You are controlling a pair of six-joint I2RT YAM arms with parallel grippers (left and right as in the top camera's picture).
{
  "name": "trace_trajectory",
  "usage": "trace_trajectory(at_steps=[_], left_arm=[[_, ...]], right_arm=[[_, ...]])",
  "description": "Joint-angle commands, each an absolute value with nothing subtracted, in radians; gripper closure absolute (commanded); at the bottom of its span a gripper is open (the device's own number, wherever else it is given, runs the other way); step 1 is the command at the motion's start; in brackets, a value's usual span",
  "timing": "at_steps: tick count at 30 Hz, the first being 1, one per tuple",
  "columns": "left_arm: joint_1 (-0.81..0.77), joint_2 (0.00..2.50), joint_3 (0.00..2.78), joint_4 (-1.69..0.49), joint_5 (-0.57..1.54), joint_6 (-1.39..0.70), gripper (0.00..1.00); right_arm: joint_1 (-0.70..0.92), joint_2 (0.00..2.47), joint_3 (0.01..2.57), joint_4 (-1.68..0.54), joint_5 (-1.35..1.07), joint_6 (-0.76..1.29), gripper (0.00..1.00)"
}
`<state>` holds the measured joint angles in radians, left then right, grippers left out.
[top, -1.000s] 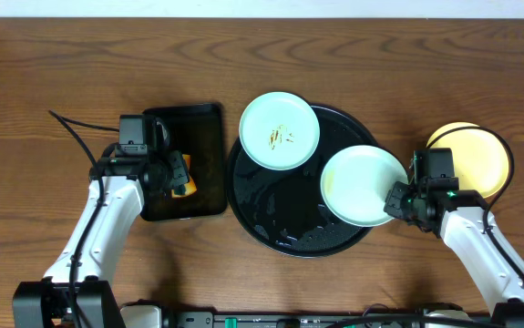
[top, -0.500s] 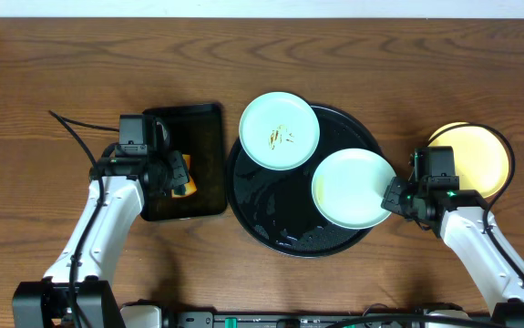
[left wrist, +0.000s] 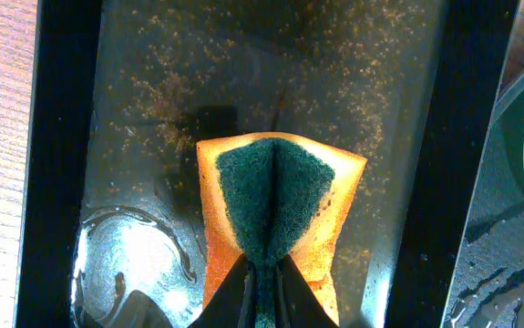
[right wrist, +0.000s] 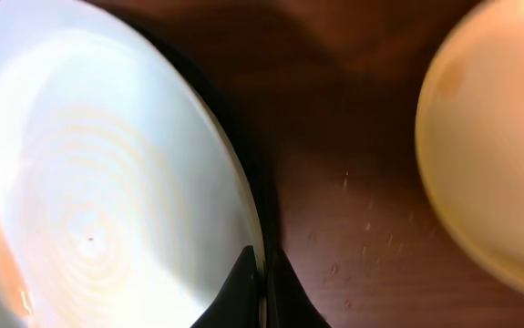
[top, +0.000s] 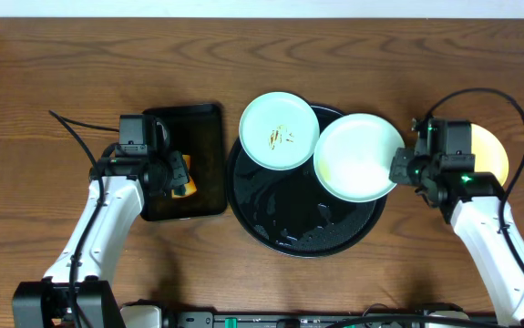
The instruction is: Clean dirty plates on tray and stack at the side
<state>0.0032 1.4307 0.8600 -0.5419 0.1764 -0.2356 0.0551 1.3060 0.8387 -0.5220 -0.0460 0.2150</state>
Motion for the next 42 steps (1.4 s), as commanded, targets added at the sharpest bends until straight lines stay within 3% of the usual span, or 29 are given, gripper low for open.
trace_trajectory(at_steps=[1, 15, 24, 34, 38, 42], left_arm=[[0.001, 1.424, 0.862, -0.542, 0.167, -0.241, 0.92], [0.001, 1.424, 0.862, -0.542, 0.167, -0.241, 0.92], [0.001, 1.424, 0.862, -0.542, 0.167, -0.241, 0.92], [0.001, 1.424, 0.862, -0.542, 0.167, -0.241, 0.92], [0.001, 1.424, 0.862, -0.542, 0.167, -0.241, 0.92], [0.001, 1.424, 0.862, -0.542, 0.167, -0.241, 0.92]], right_arm=[[0.09, 1.292, 0.892, -0.535, 0.039, 0.105, 0.99], [0.466, 1.292, 0.956, -0.553, 0.791, -0.018, 0.99], [0.664, 1.292, 0.956, -0.539, 1.06, -0.096, 0.99], [0.673, 1.292, 0.956, -0.527, 1.104, -0.102, 0.99], [0.64, 1.292, 0.956, -0.544, 1.062, 0.056, 0.99], [0.562, 1.292, 0.956, -0.591, 0.867, 0.197, 0.99]])
